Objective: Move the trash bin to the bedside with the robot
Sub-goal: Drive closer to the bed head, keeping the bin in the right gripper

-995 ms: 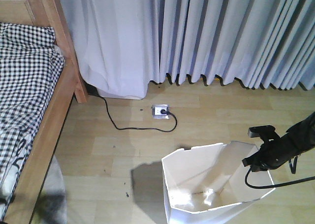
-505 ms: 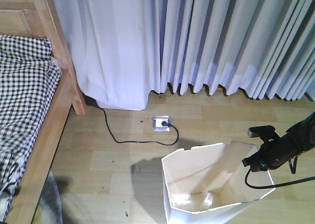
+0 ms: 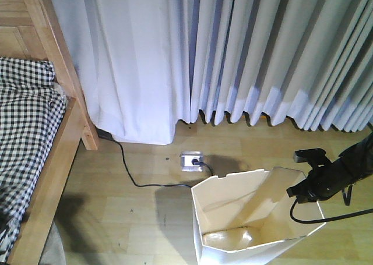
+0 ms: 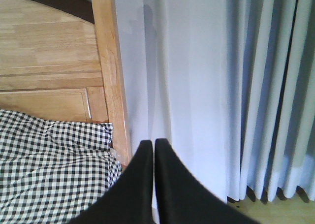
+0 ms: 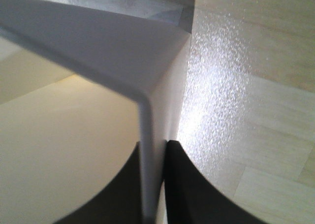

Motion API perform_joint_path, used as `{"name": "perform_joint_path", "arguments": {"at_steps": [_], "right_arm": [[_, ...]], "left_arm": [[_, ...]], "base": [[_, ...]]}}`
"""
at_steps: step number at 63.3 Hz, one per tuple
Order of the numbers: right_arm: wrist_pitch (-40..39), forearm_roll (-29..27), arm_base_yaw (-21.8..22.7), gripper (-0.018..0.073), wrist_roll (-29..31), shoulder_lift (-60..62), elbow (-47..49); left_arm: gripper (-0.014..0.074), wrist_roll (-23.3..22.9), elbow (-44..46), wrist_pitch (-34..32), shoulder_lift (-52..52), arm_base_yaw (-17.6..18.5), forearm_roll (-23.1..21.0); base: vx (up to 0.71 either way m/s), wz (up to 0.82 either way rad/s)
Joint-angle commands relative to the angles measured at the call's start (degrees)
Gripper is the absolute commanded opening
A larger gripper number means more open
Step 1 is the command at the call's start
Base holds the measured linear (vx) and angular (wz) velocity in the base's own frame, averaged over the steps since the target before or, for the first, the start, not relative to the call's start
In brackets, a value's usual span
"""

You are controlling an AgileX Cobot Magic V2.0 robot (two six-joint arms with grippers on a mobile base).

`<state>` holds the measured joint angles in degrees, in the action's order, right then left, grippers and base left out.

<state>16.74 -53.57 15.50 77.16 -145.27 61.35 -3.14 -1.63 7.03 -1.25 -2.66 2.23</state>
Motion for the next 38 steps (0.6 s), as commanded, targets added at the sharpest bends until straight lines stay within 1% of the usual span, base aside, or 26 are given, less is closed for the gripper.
{"name": "perform_joint_path", "arguments": {"at_steps": [1, 19, 38], "right_arm": [[7.3, -1.5, 0.2, -0.0005, -0.2, 4.5, 0.5], [7.3, -1.5, 0.2, -0.0005, -0.2, 4.5, 0.5], [7.3, -1.5, 0.2, -0.0005, -0.2, 4.5, 0.5]], "left_arm": [[-0.0006, -0.3, 1.2, -4.1, -0.3, 0.0, -0.3], [-0.0006, -0.3, 1.2, -4.1, -0.3, 0.0, -0.3], [-0.0006, -0.3, 1.2, -4.1, -0.3, 0.0, -0.3]], "base": [[0.17, 0.01], [0.14, 0.01], [0.08, 0.02]]}}
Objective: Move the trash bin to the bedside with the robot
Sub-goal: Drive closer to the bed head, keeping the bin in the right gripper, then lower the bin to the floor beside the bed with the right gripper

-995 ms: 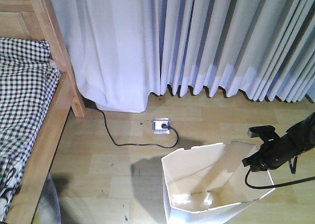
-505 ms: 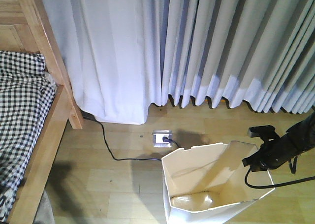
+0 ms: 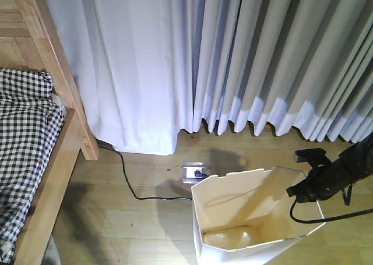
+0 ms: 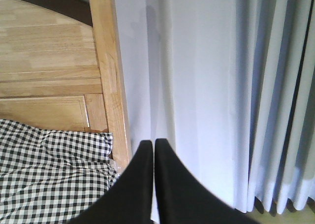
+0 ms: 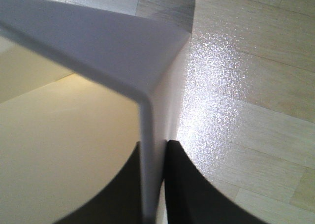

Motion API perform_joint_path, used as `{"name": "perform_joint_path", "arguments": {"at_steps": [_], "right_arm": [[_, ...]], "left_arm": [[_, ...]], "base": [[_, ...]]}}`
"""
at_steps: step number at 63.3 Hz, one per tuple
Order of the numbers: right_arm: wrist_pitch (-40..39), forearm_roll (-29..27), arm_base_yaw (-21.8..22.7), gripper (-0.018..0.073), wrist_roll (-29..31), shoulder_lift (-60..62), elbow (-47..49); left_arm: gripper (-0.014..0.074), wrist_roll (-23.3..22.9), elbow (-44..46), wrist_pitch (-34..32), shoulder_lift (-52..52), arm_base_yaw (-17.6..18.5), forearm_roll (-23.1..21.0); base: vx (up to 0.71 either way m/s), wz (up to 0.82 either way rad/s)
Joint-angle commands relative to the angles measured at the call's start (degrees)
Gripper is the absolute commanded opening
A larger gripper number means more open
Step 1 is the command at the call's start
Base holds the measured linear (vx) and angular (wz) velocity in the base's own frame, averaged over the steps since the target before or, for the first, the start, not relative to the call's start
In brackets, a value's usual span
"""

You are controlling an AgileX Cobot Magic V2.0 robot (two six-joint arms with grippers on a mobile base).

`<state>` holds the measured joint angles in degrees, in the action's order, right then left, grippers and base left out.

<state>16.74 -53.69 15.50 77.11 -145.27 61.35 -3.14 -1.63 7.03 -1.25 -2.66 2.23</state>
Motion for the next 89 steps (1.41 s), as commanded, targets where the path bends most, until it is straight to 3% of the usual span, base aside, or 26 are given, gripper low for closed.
{"name": "perform_joint_path", "arguments": {"at_steps": [1, 38, 49, 69, 89], "right_arm": [[7.3, -1.4, 0.2, -0.0005, -0.2, 4.5, 0.5], [7.2, -1.5, 0.2, -0.0005, -0.2, 4.5, 0.5], [8.0, -8.1, 0.1, -0.0005, -0.2, 4.4, 0.5], [4.2, -8.2, 0.1, -0.0005, 1.9, 3.2, 2.4], [7.4, -8.4, 0.1, -0.0005, -5.2, -4.3, 11.2]], "left_arm": [[-0.0006, -0.3, 1.2, -4.1, -0.3, 0.0, -0.3], [-0.0006, -0.3, 1.2, -4.1, -0.3, 0.0, -0.3], [-0.0006, -0.3, 1.2, -4.1, -0.3, 0.0, -0.3], [-0.0006, -0.3, 1.2, -4.1, -0.3, 0.0, -0.3], [-0.0006, -0.3, 1.2, -4.1, -0.3, 0.0, -0.3]], "base": [[0.04, 0.01], [0.00, 0.00], [0.00, 0.00], [0.00, 0.00], [0.00, 0.00]]}}
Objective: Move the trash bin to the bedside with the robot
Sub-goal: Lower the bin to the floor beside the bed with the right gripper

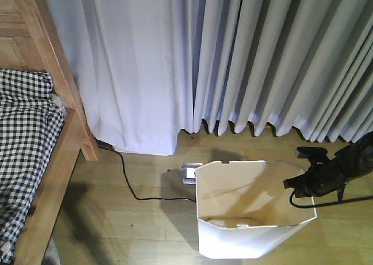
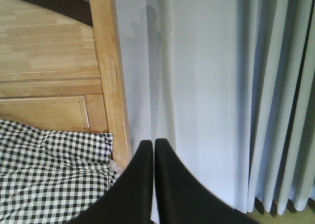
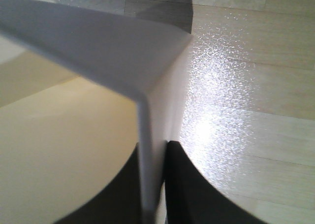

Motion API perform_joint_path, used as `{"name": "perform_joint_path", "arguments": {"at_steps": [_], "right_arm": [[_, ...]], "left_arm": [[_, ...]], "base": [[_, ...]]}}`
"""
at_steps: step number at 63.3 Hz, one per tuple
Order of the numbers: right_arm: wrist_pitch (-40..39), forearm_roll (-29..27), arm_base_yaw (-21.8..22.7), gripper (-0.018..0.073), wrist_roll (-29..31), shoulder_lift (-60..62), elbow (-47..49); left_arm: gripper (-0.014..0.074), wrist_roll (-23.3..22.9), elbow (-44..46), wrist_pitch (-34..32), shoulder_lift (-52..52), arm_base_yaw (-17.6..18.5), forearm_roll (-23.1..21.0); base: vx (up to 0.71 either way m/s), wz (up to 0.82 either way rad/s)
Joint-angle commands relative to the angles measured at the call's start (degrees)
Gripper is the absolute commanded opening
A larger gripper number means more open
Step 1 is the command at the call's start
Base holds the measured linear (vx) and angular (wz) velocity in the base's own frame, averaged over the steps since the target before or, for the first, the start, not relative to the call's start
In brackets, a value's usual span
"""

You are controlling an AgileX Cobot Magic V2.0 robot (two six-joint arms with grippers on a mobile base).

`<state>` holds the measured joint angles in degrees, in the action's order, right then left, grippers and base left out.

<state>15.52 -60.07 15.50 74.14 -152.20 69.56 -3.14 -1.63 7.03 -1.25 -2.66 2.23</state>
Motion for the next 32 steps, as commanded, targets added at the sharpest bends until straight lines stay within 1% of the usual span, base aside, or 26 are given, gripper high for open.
{"name": "perform_joint_path", "arguments": {"at_steps": [1, 4, 13, 20, 25, 32], "right_arm": [[8.6, -2.0, 0.1, -0.0005, -2.6, 2.3, 3.6], [8.6, -2.0, 0.1, -0.0005, -3.4, 0.9, 5.1], [9.0, -1.4, 0.0, -0.0005, -3.4, -2.6, 9.5], [11.5, -1.0, 0.0, -0.0005, -3.6, -5.3, 13.1], [12.8, 0.5, -0.4, -0.0005, -5.0, -7.2, 15.2], [12.7, 5.4, -2.1, -0.0005, -9.3, -9.8, 18.0]], "left_arm": [[-0.0006, -0.3, 1.2, -4.1, -0.3, 0.0, -0.3], [-0.0006, -0.3, 1.2, -4.1, -0.3, 0.0, -0.3], [-0.0006, -0.3, 1.2, -4.1, -0.3, 0.0, -0.3], [-0.0006, -0.3, 1.2, -4.1, -0.3, 0.0, -0.3], [-0.0006, -0.3, 1.2, -4.1, -0.3, 0.0, -0.3], [-0.0006, -0.3, 1.2, -4.1, -0.3, 0.0, -0.3]], "base": [[0.00, 0.00], [0.00, 0.00], [0.00, 0.00], [0.00, 0.00], [0.00, 0.00], [0.00, 0.00]]}}
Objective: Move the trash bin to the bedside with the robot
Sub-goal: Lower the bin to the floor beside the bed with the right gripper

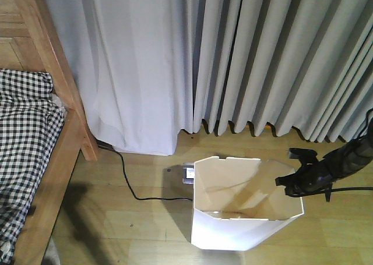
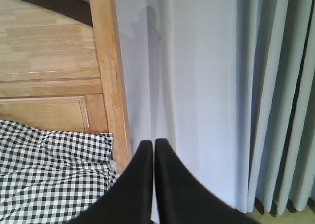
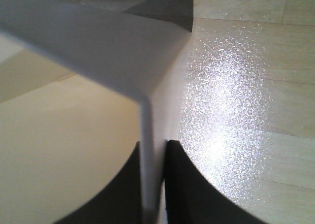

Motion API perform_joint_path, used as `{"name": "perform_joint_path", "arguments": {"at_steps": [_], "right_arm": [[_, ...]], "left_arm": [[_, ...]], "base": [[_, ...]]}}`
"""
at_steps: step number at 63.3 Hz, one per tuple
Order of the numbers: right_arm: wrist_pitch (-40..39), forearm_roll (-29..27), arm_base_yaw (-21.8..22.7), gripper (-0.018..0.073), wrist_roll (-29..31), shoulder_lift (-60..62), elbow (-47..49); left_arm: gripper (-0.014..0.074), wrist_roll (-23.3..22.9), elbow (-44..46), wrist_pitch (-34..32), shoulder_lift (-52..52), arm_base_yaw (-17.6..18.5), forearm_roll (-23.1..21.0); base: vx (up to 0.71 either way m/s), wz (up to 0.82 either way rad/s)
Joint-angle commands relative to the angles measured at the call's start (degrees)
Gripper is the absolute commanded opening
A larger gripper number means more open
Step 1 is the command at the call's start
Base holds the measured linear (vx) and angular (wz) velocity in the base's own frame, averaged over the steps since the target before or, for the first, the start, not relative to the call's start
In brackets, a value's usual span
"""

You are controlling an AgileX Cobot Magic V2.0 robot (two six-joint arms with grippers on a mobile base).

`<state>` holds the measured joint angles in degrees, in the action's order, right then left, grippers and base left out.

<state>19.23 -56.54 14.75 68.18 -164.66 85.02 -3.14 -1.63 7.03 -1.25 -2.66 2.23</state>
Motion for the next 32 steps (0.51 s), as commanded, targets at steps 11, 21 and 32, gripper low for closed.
{"name": "perform_joint_path", "arguments": {"at_steps": [11, 21, 32], "right_arm": [[8.9, 1.5, -3.8, -0.0005, -7.8, -1.2, 7.7], [9.3, 1.5, -5.4, -0.0005, -10.3, -5.2, 12.9], [9.9, 2.3, -7.2, 0.0001, -14.1, -9.3, 17.5]], "left_arm": [[-0.0006, -0.3, 1.2, -4.1, -0.3, 0.0, -0.3], [-0.0006, -0.3, 1.2, -4.1, -0.3, 0.0, -0.3], [-0.0006, -0.3, 1.2, -4.1, -0.3, 0.0, -0.3]], "base": [[0.00, 0.00], [0.00, 0.00], [0.00, 0.00]]}}
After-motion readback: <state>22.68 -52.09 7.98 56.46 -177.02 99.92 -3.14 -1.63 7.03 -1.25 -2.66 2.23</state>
